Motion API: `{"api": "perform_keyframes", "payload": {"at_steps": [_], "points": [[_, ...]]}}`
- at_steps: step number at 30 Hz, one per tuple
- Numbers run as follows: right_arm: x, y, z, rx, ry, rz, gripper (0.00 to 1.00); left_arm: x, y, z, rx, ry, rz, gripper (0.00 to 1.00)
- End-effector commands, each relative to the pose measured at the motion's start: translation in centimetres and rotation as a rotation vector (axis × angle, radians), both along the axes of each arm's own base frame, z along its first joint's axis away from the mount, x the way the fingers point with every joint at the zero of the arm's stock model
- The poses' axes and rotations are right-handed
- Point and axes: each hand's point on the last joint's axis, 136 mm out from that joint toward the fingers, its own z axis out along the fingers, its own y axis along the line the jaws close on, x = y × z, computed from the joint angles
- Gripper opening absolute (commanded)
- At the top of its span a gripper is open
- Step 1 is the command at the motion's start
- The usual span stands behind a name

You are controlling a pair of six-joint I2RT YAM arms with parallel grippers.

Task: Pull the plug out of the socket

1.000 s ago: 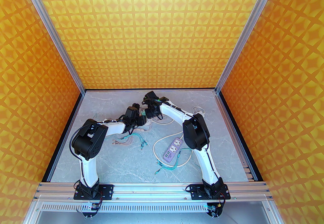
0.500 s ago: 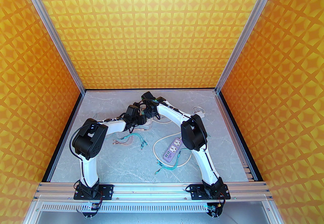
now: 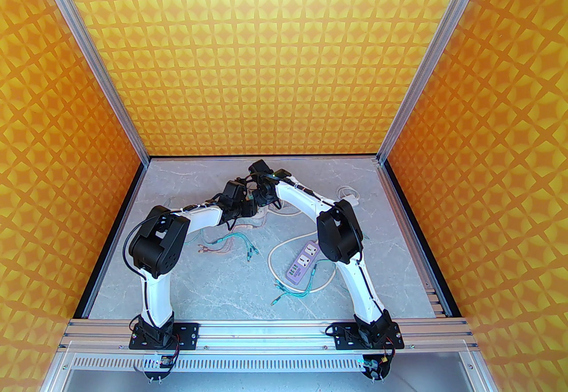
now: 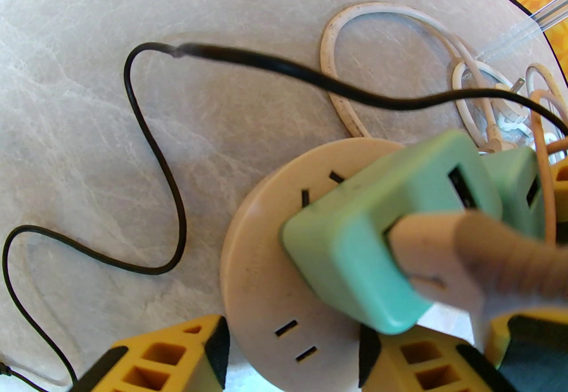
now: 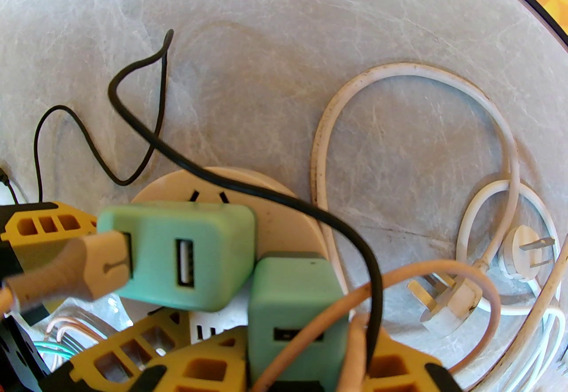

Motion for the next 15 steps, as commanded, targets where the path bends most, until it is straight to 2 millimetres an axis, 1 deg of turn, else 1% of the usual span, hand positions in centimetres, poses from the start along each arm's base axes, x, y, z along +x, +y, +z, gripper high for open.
{"api": "perform_keyframes", "payload": {"at_steps": [1,4,6,9,10,15], "points": [[-3.4,4.9,-0.1,0.122,0.084,0.122,0.29,-4.3,2.5,-8.1,0.182,0.226,-0.01,0.52],[-2.9,3.7,-0.8,0.146,0.113,0.071,0.29,-4.4,2.3,-8.1,0.188,0.245,-0.016,0.48],[-2.8,3.7,-0.8,0.17,0.119,0.063,0.29,-4.3,2.2,-8.2,0.203,0.27,-0.011,0.48],[-2.8,3.8,-0.5,0.191,0.115,0.058,0.3,-4.3,2.1,-8.3,0.226,0.29,-0.012,0.44],[-2.7,3.9,-0.3,0.199,0.112,0.058,0.3,-4.3,2.1,-8.4,0.248,0.3,-0.016,0.39],[-2.5,3.9,0.5,0.228,0.107,0.055,0.3,-4.7,2.1,-8.5,0.28,0.323,-0.015,0.4]]}}
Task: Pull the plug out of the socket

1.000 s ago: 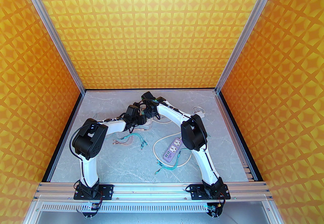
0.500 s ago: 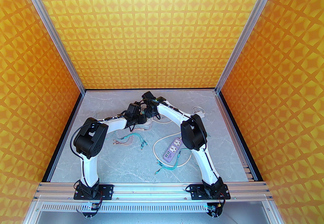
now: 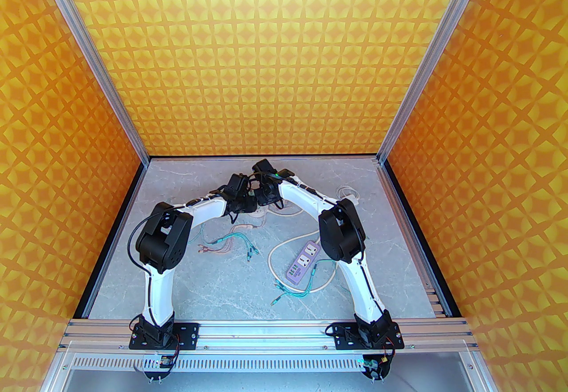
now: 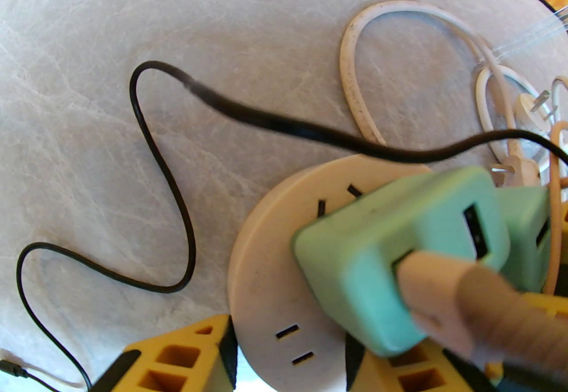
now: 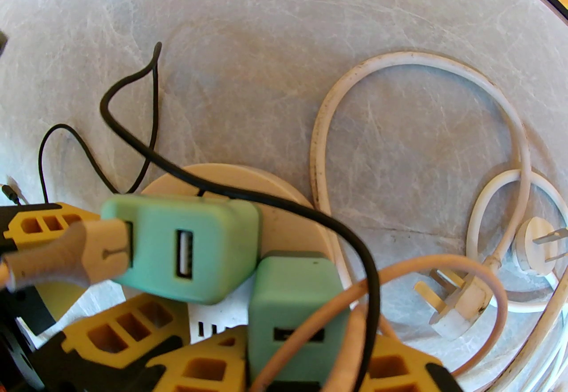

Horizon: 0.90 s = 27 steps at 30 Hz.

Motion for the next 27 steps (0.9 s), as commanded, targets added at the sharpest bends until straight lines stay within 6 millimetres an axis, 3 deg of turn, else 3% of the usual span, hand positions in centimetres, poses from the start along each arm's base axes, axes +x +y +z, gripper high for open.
{"api": "perform_keyframes", "payload": {"at_steps": [1,12,18,27], "points": [[-2.7,4.2,1.0,0.16,0.068,0.109,0.3,-5.7,2.1,-8.7,0.192,0.25,-0.036,0.4],[-2.6,3.4,1.2,0.166,0.07,0.093,0.32,-5.9,2.0,-8.5,0.186,0.257,-0.032,0.43],[-2.9,3.6,0.5,0.185,0.09,0.088,0.32,-5.5,1.4,-3.6,0.09,0.155,-0.02,0.48],[-3.5,3.8,0.0,0.222,0.108,0.073,0.32,-6.1,3.1,3.0,-0.019,0.026,0.052,0.6]]}}
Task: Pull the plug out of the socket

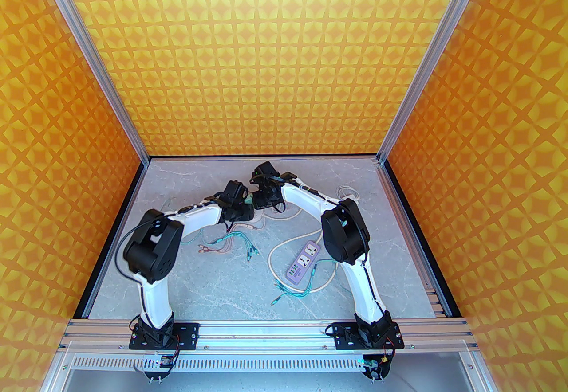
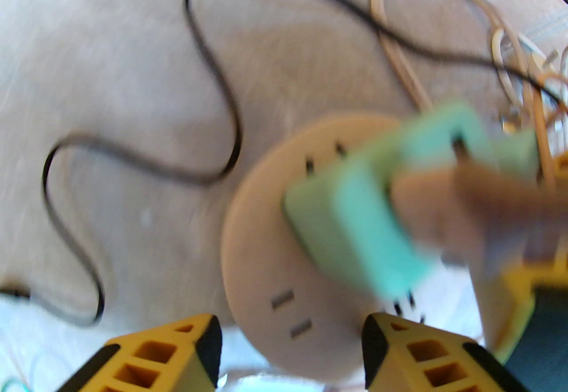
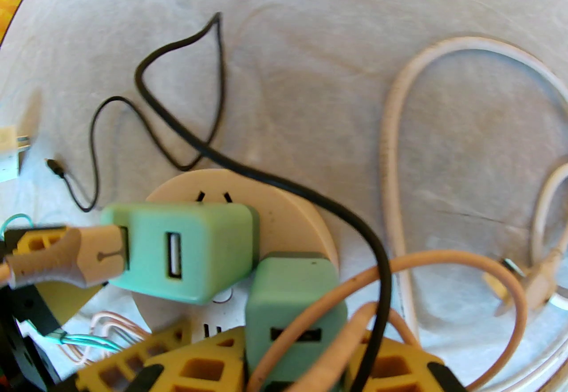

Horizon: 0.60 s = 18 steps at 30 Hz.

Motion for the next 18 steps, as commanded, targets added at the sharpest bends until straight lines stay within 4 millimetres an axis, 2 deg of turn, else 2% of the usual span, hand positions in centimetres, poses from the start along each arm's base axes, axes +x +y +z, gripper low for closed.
{"api": "perform_keyframes", "payload": {"at_steps": [1,2,4,5,7,8,12,18], "points": [[-1.4,1.5,0.5,0.065,0.038,0.021,0.32,-1.1,0.5,3.0,-0.055,-0.032,0.024,0.63],[-1.4,1.6,0.4,0.065,0.038,0.02,0.32,-1.3,0.7,3.6,-0.07,-0.047,0.034,0.63],[-1.4,1.6,0.5,0.067,0.037,0.018,0.32,-1.4,0.9,5.1,-0.118,-0.093,0.061,0.54],[-1.4,1.6,0.5,0.068,0.038,0.017,0.32,-1.4,0.8,5.5,-0.139,-0.109,0.07,0.44],[-1.4,1.7,0.7,0.076,0.039,0.015,0.32,-1.3,0.2,6.0,-0.194,-0.129,0.072,0.09],[-1.4,1.8,0.6,0.078,0.04,0.016,0.32,-1.2,0.0,5.9,-0.208,-0.126,0.074,0.0],[-1.5,1.8,0.9,0.083,0.039,0.016,0.32,-0.3,-0.8,4.4,-0.283,-0.097,0.099,0.0],[-1.3,1.8,1.4,0.087,0.035,0.016,0.32,1.2,-0.7,2.5,-0.351,-0.088,0.15,0.0]]}}
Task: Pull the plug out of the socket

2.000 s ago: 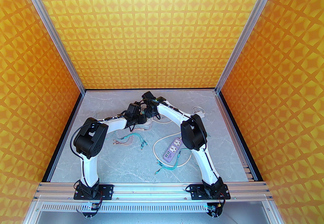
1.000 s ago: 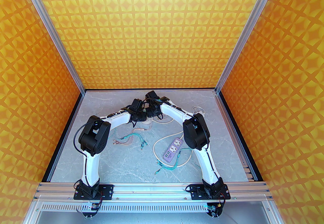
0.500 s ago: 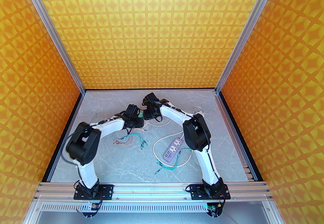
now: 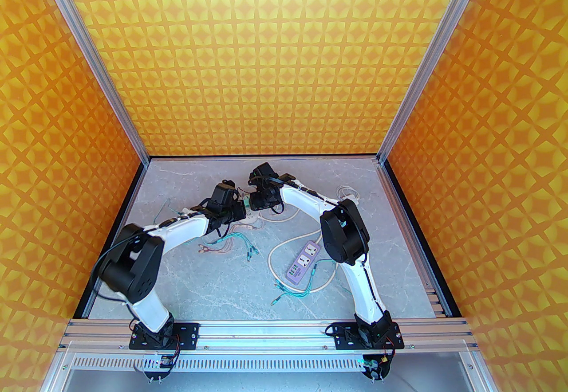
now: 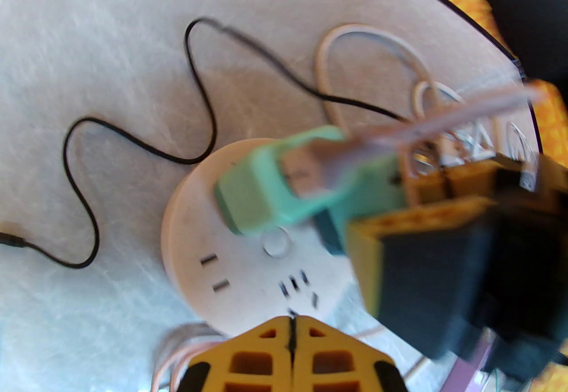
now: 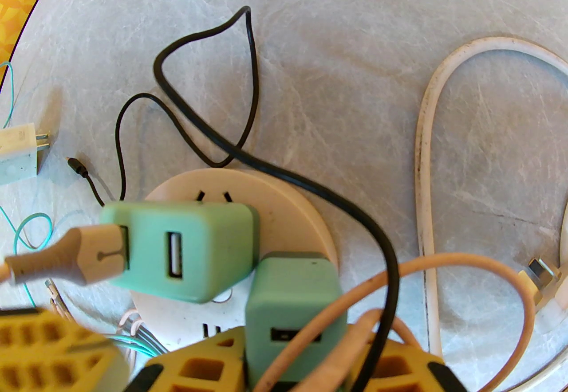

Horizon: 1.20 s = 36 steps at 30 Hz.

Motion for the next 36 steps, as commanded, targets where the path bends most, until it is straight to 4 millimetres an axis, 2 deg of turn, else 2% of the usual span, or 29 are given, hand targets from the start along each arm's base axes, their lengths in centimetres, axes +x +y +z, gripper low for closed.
{"api": "perform_keyframes", "payload": {"at_steps": [1,8,11,18,26,32,36], "points": [[-0.9,1.0,1.3,0.048,0.016,0.019,0.32,1.2,-0.4,-0.1,-0.094,-0.017,0.033,0.0],[-0.9,1.2,1.5,0.042,0.016,0.022,0.32,2.4,-1.0,-0.3,-0.141,-0.046,0.036,0.0],[-0.8,1.2,1.7,0.031,0.007,0.025,0.32,2.3,-1.1,-1.8,-0.147,-0.016,0.044,0.0],[-0.9,1.6,1.8,0.015,0.001,0.031,0.33,0.3,-0.6,-6.6,-0.149,0.108,0.085,0.0],[-1.2,2.1,2.2,-0.07,-0.043,0.048,0.33,-2.0,0.4,-11.3,-0.031,0.285,0.122,0.0],[-1.3,2.0,1.3,-0.179,-0.075,0.061,0.33,-2.7,0.7,-12.7,0.011,0.348,0.127,0.0],[-0.8,1.2,1.7,-0.221,-0.112,0.047,0.33,-2.8,1.0,-12.9,0.041,0.365,0.126,0.0]]}}
